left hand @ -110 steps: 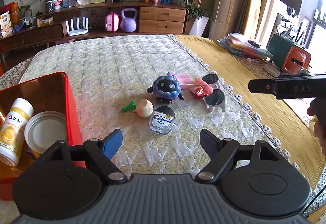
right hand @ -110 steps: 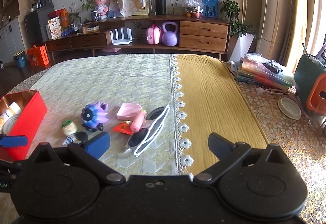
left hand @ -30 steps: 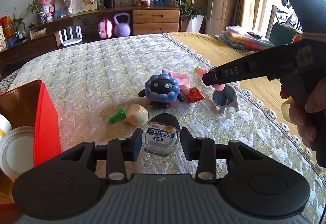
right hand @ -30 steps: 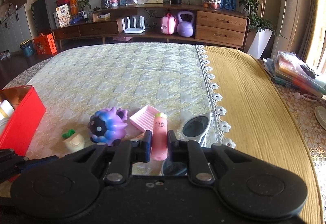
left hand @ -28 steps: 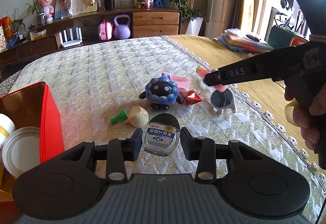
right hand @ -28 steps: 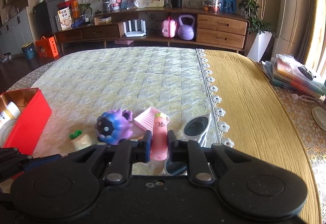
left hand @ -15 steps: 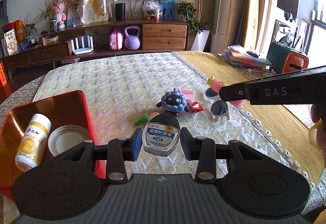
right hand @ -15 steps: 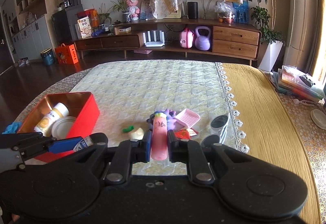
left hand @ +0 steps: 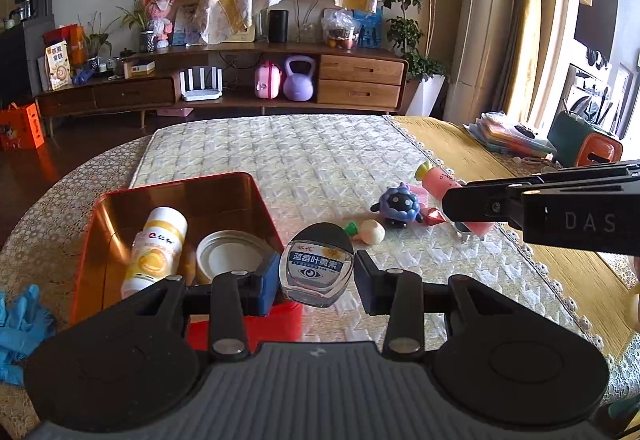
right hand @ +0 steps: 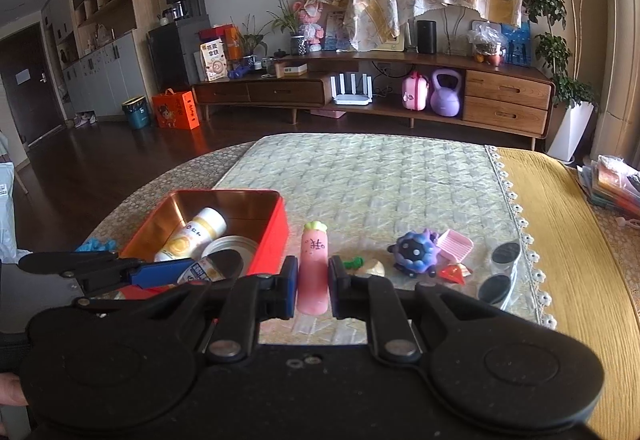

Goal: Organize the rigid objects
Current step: 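Carry the eye-drop bottle and pink bottle over the red tin with both tools, then open the left tool to drop the eye-drop bottle in the tin while the right tool releases the pink bottle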

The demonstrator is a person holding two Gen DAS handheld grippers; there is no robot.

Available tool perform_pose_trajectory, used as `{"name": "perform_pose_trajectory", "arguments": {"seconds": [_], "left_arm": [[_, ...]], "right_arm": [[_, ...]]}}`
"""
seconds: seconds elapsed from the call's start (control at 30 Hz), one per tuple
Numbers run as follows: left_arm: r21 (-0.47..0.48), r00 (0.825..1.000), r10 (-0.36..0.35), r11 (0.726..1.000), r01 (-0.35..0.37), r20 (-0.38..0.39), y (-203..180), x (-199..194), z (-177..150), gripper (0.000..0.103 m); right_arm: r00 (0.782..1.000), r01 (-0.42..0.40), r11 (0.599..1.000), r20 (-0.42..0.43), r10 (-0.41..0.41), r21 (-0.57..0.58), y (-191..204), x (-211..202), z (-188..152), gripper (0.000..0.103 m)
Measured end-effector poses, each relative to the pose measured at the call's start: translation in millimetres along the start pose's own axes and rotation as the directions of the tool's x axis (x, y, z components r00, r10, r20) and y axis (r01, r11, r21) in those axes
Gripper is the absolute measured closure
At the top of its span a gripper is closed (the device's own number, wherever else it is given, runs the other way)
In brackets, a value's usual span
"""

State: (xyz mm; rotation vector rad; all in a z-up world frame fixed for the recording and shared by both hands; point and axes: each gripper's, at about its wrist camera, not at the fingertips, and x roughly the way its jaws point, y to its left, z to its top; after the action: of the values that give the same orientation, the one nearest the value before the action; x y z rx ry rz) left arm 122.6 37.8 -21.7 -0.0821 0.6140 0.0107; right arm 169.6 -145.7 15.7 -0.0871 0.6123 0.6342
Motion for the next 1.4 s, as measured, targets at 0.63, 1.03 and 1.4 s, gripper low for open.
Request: {"name": "perform_pose_trajectory", "arguments": {"seconds": [0.63,1.03,1.4], "left_arm": [[-0.116,0.985,0.167,0.979,-0.17,-0.038,112,19,11,0.064],[-0.158,0.973,0.223,0.96,-0.231,-0.068,139,57,26,0.064],[-0.143,0.965,0.235,0.958,-0.25,-0.112,145,87,26,0.064]], "right_arm": [[0.994,-0.085,0.995,-0.074,0.081,-0.048,66,58,5,0.088],[0.979,-0.15,0.985,-0.151,0.136,-0.083,99,105,3,0.088],[0.968,-0.155,0.981,-0.216,0.127,-0.118,115,127,-9,0.088]]}}
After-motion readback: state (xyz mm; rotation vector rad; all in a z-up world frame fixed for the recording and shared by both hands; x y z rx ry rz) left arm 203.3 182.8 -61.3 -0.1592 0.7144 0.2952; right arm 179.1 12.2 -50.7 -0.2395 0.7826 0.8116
